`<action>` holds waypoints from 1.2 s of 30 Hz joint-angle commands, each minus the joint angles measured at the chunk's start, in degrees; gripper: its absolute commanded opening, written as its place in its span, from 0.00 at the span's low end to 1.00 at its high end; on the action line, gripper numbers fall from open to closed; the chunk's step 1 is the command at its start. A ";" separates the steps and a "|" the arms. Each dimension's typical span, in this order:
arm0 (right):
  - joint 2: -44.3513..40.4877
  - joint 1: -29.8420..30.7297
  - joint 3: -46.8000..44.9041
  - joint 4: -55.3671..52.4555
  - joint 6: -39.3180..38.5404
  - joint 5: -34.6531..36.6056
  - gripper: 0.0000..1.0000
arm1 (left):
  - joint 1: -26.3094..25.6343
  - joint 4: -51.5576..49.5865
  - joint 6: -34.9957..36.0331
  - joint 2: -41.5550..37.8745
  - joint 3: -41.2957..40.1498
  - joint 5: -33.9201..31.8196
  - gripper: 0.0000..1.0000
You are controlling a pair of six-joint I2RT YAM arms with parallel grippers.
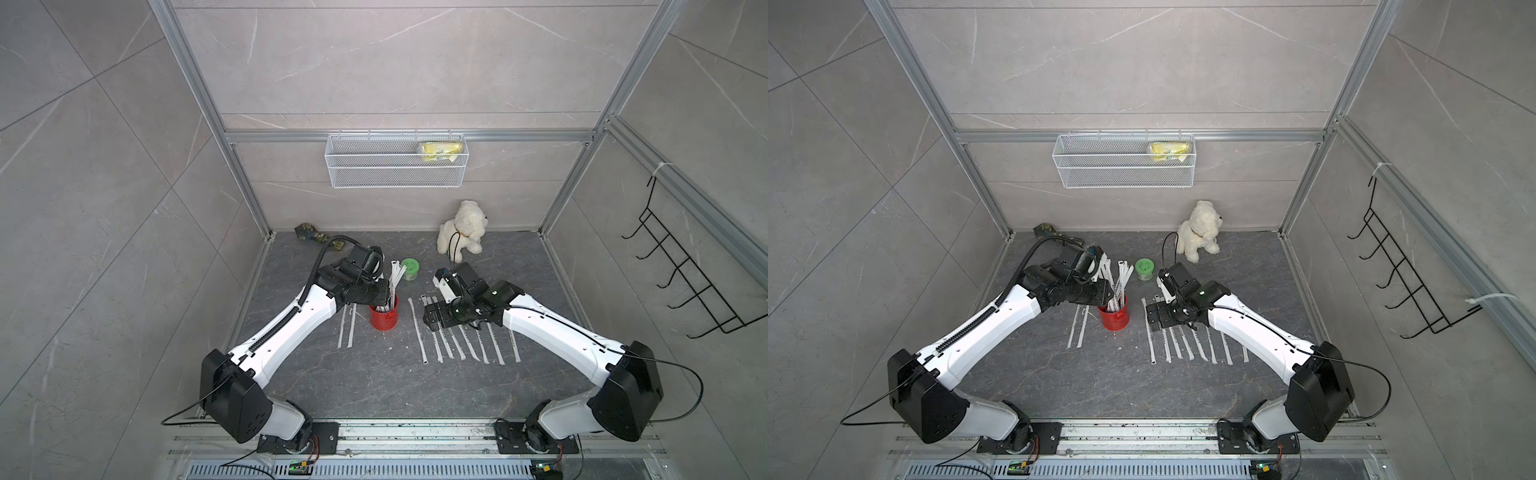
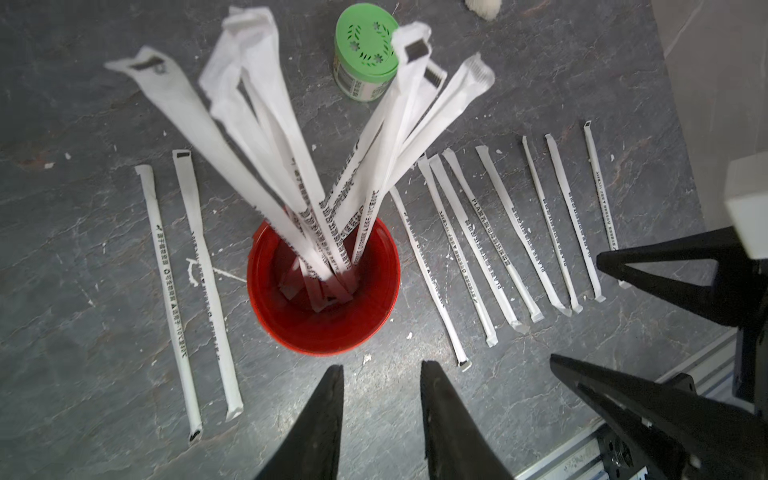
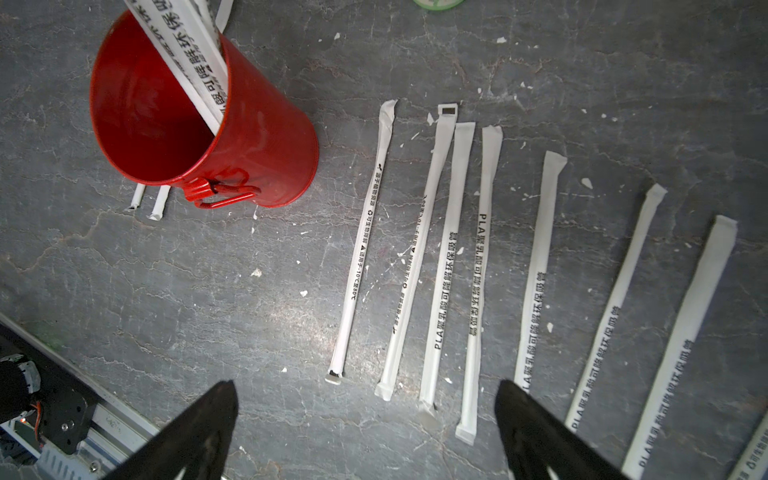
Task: Take the straws out of the storage container
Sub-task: Pick up the straw from the container.
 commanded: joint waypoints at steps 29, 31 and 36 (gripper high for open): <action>-1.13 -1.70 -0.41 -0.13 0.26 -0.84 1.00 | -0.06 5.59 2.40 15.23 11.11 -4.52 0.31; -1.00 -1.70 -0.41 -0.03 0.17 -0.87 1.00 | -0.08 5.56 2.39 15.54 11.33 -4.61 0.29; -0.91 -1.87 -0.56 0.05 0.17 -1.27 1.00 | -0.11 5.40 2.53 15.83 11.21 -4.89 0.25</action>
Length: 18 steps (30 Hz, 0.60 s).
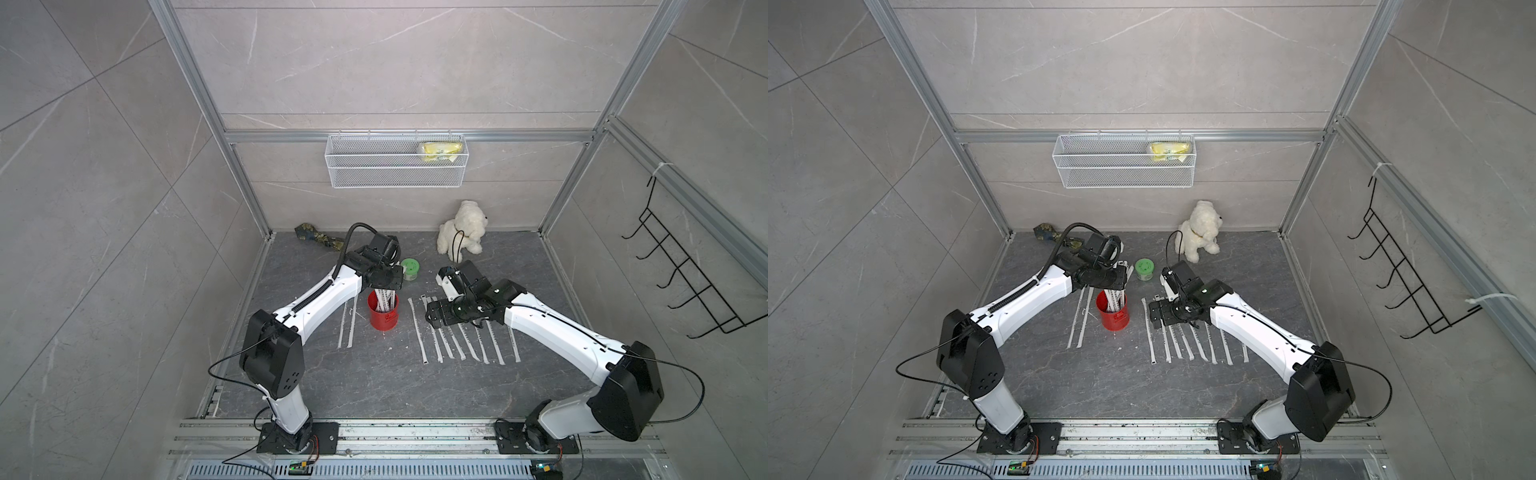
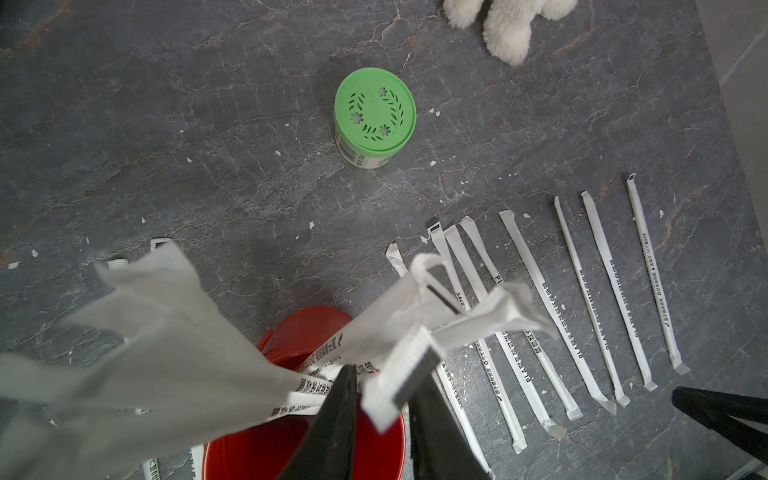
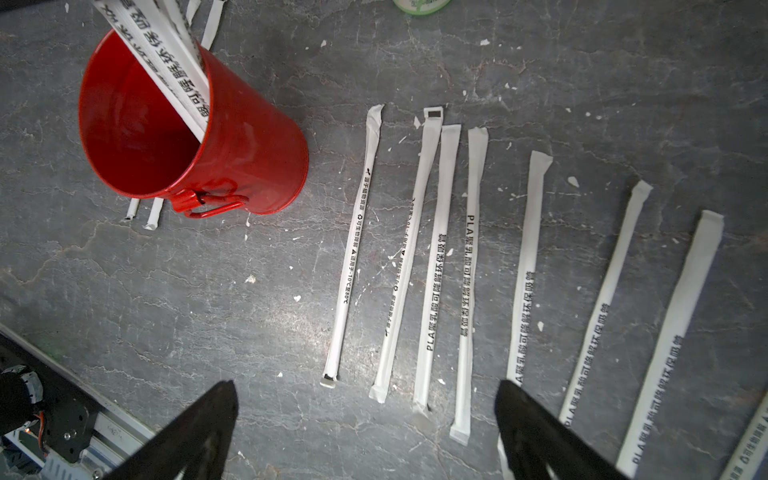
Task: Take the straws out of the storage container
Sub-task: Pick up the straw from the container.
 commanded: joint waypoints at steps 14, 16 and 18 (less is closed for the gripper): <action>-1.15 -0.32 -0.37 0.08 0.21 -1.09 1.00 | -0.10 -1.03 2.07 0.14 1.90 -1.38 0.10; -1.06 -0.39 -0.33 0.01 0.19 -1.21 1.00 | -0.09 -1.25 2.00 0.09 1.79 -1.45 0.10; -1.06 -0.32 -0.24 0.01 0.20 -1.31 1.00 | -0.09 -1.59 1.94 -0.27 1.70 -1.47 0.09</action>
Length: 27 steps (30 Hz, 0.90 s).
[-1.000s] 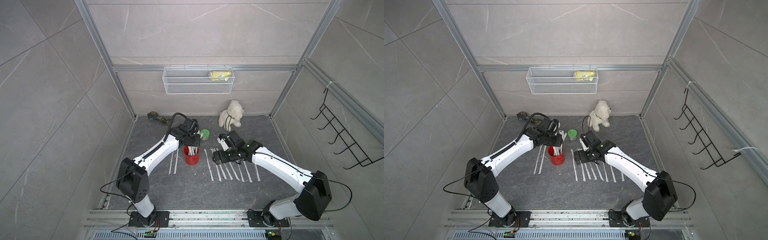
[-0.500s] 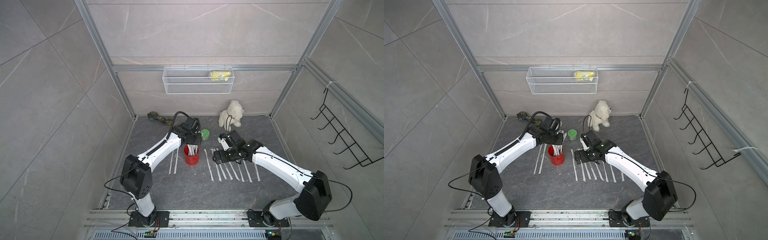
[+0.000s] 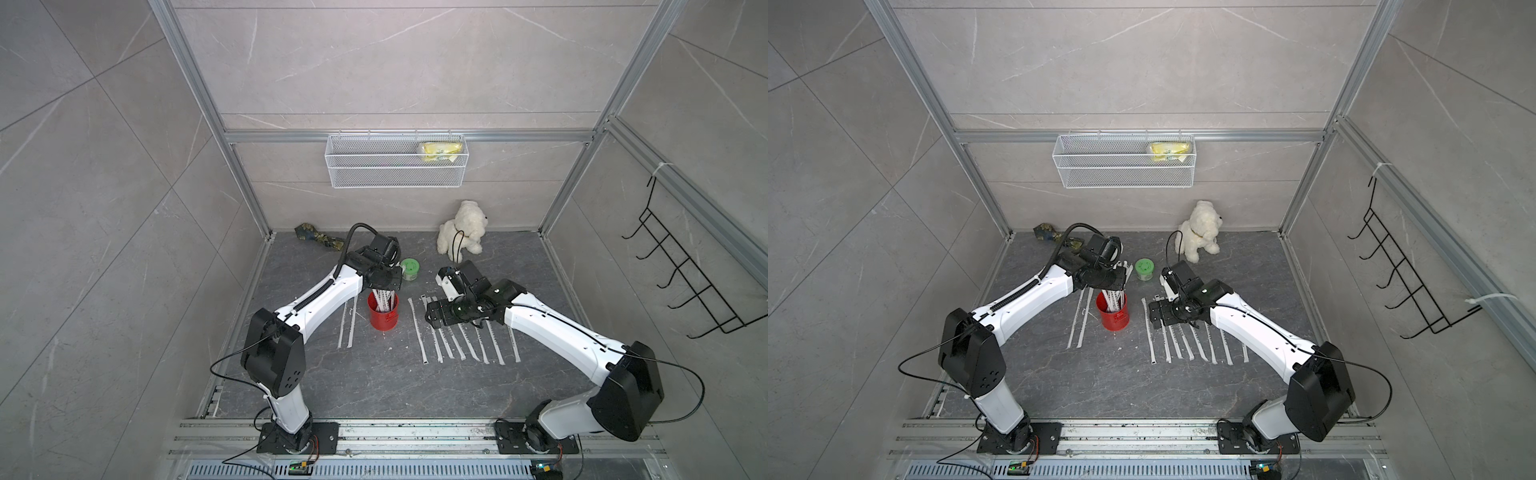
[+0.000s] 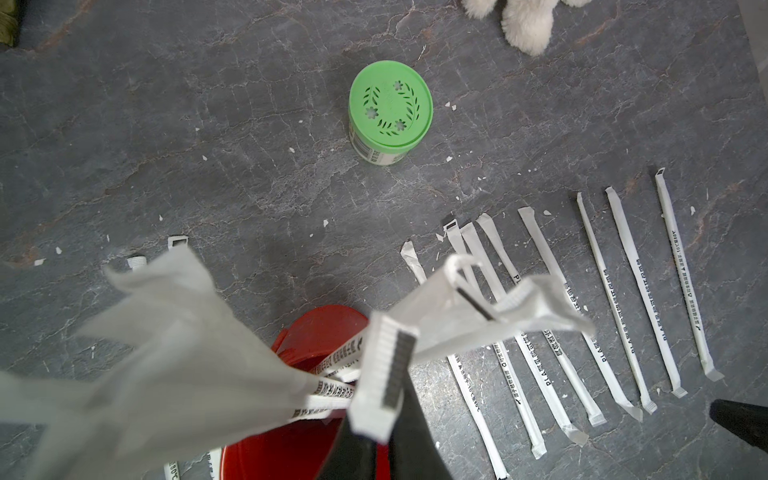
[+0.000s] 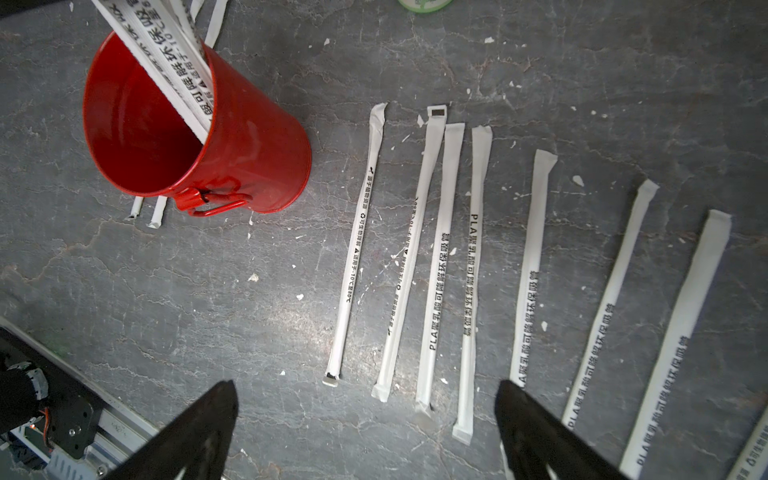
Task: Take the straws out of the storage container
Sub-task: Pick up the straw from the container.
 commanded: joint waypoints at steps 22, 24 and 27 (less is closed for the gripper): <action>-0.19 -0.27 0.97 0.79 0.64 -1.31 1.00 | -0.12 -9.94 1.32 -11.97 4.18 -1.14 0.08; -0.12 -0.28 0.65 1.00 0.72 -1.37 1.00 | -0.15 -10.78 1.29 -13.30 5.19 -1.01 0.08; 0.15 -0.28 0.23 1.37 1.06 -1.09 1.00 | -0.11 -12.39 1.35 -15.13 6.97 -0.63 0.08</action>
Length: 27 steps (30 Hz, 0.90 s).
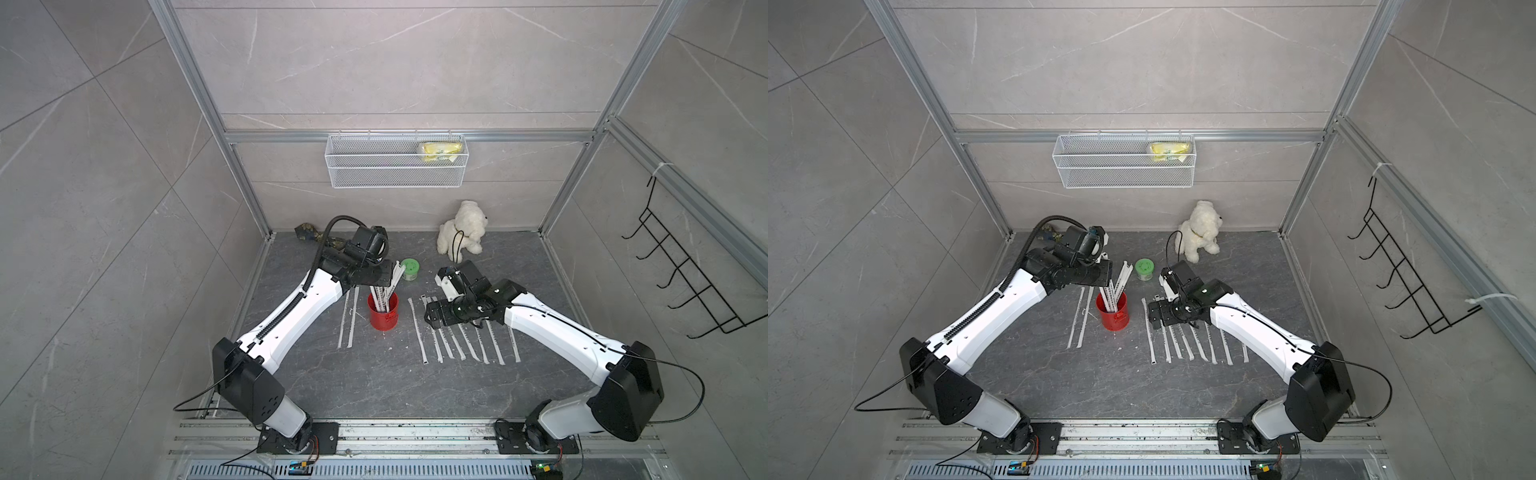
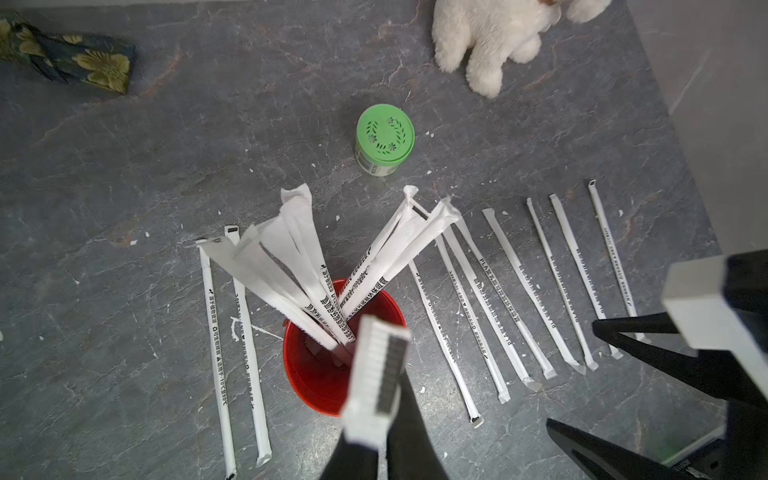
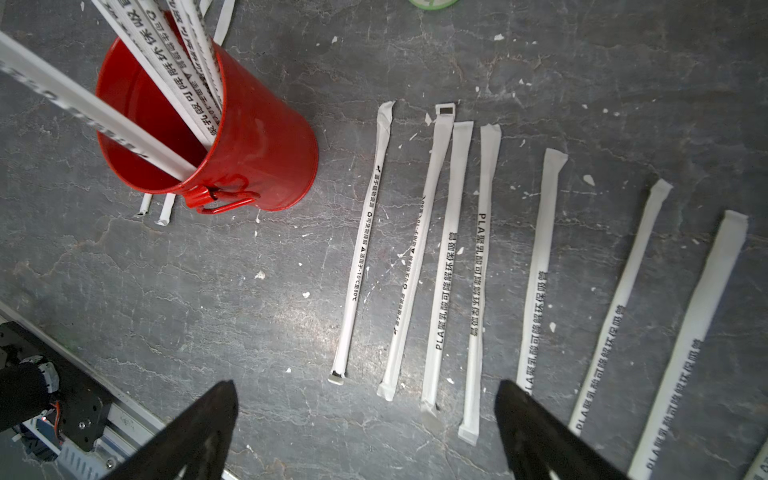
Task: Take the straws out of the storage container
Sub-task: Pick up the straw from the container.
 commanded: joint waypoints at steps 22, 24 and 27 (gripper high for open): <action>0.61 -0.28 1.61 -0.12 0.35 -1.20 1.00 | 8.68 -33.85 3.39 -3.88 30.37 -11.49 0.09; 0.53 -0.29 1.53 -0.07 0.26 -1.26 1.00 | 13.23 -35.08 3.70 -3.01 29.21 -8.89 0.09; 0.61 -0.30 1.22 -0.18 0.09 -1.29 1.00 | 19.46 -37.47 4.57 -0.63 27.40 -6.64 0.09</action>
